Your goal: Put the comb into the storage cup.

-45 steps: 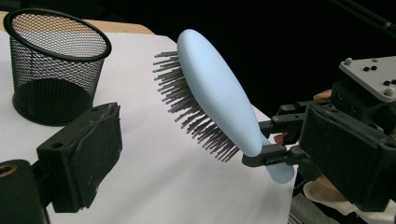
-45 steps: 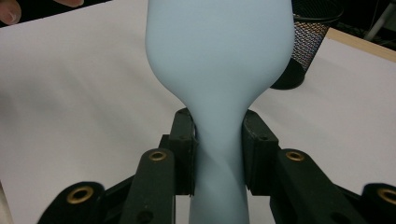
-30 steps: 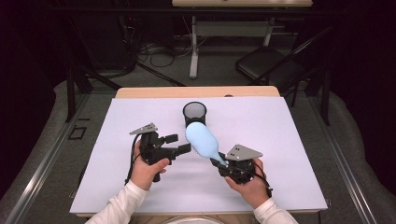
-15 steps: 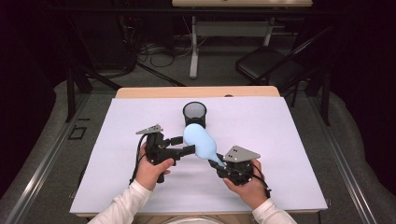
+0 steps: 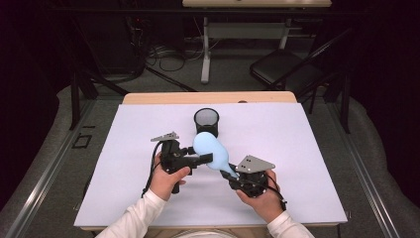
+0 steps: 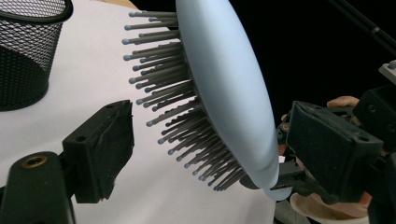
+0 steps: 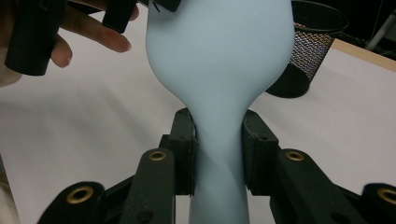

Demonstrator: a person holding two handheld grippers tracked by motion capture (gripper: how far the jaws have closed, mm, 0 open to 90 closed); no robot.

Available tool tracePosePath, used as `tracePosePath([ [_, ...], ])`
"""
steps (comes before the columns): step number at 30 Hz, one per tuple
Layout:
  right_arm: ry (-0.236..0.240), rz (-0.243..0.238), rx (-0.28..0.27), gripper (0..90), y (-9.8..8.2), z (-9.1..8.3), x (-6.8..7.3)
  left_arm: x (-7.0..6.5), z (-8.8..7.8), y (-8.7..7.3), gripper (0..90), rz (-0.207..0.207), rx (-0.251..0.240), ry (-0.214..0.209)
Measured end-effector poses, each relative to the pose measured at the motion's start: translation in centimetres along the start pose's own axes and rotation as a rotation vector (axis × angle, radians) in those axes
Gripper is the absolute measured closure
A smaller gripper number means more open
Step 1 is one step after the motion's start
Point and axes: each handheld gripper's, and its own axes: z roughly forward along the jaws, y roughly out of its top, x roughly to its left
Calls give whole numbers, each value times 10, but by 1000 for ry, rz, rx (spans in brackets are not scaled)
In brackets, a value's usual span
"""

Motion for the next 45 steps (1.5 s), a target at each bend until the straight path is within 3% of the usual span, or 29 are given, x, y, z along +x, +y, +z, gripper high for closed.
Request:
tracePosePath([
  [12,3,-4,-1,694,0,0,1,-4,9,2,164,7,-3,-22],
  [20,5,-7,0,694,0,0,2,-2,10,3,171,-11,-11,-30],
  [39,17,-23,1,694,-1,2,6,-2,11,1,253,-3,11,-43],
  [45,20,-24,0,694,-1,3,7,-1,11,0,273,-18,11,-46],
])
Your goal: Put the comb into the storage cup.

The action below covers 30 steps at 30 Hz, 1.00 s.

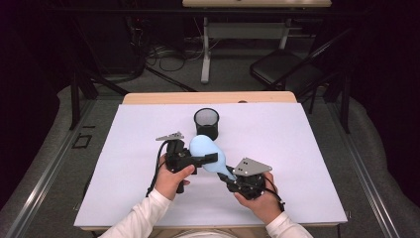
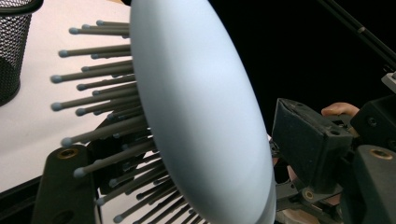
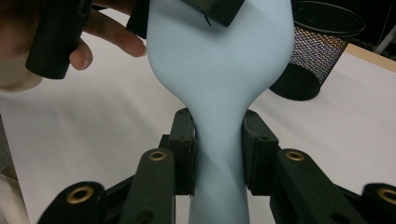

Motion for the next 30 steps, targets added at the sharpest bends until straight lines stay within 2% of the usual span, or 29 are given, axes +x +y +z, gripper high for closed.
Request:
tracePosePath([
  [14,4,-4,2,695,-1,2,1,5,-2,0,327,-23,-9,-18],
  [18,0,-11,0,695,-1,3,2,6,-3,-1,345,-42,-16,-29],
  [21,1,-11,2,695,-1,3,2,6,-3,-1,348,-37,-14,-19],
  [24,2,-10,6,694,-1,4,2,6,-3,-2,349,-53,-13,-13],
  [30,2,-13,6,695,-2,4,2,6,-3,-3,379,-63,-15,-28],
])
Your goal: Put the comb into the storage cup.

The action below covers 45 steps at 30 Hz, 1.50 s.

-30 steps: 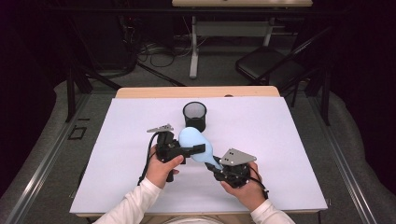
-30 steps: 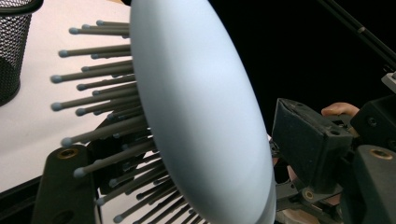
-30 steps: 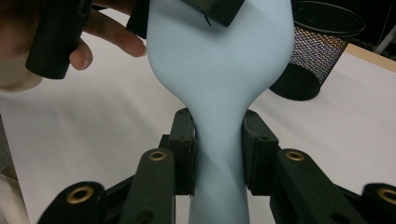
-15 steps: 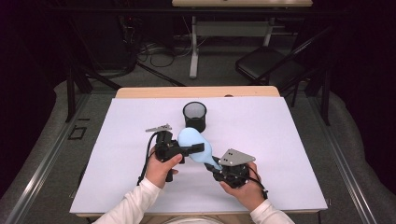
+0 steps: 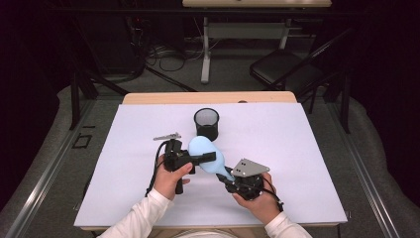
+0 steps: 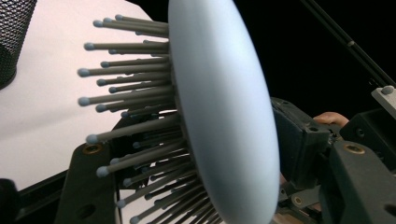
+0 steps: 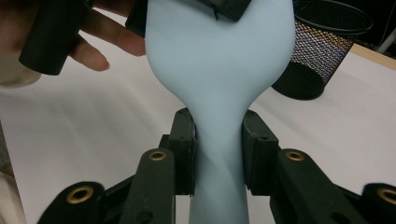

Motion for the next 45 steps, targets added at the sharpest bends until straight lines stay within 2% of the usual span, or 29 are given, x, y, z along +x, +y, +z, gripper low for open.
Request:
tracePosePath([
  [12,1,-1,4,695,-1,1,0,0,-1,-1,385,-21,1,6],
  [27,3,-5,2,696,-1,1,1,2,-2,-2,434,-72,-5,-33],
  [34,2,-10,2,696,-2,2,2,3,-3,-1,454,-108,15,-42],
  [45,8,-4,7,695,-3,4,2,2,-3,-2,468,-168,21,-22],
])
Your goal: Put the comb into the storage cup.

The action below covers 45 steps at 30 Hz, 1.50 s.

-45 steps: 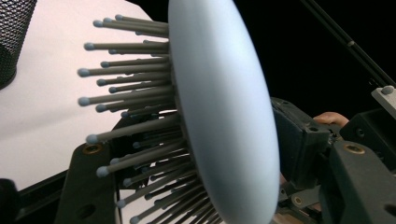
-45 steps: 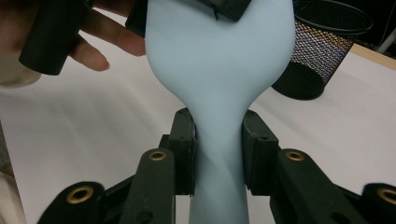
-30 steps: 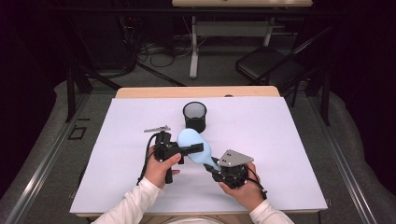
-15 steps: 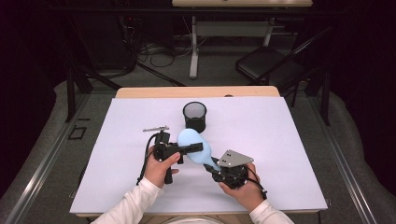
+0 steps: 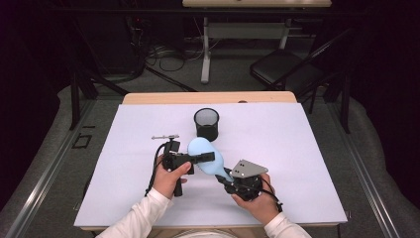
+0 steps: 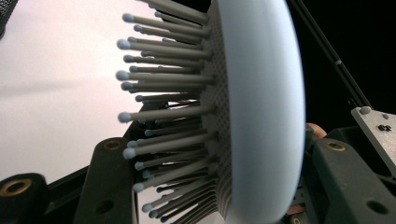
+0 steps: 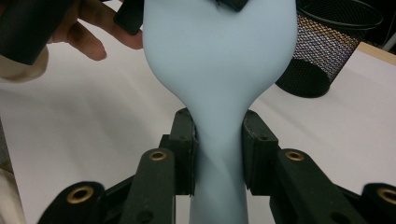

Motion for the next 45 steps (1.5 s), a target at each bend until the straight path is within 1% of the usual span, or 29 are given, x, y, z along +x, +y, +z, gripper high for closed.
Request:
tracePosePath([
  [13,4,3,0,695,-1,1,1,-2,-1,0,484,-17,10,5],
  [20,9,6,2,694,-2,2,0,-1,-1,0,491,-34,16,4],
  [30,12,6,6,690,-3,3,0,0,-1,-1,493,-40,24,8],
  [41,11,12,9,646,-3,4,-1,2,-1,0,495,-57,28,6],
  [45,10,12,18,627,-4,6,-1,3,-2,0,495,-59,28,14],
])
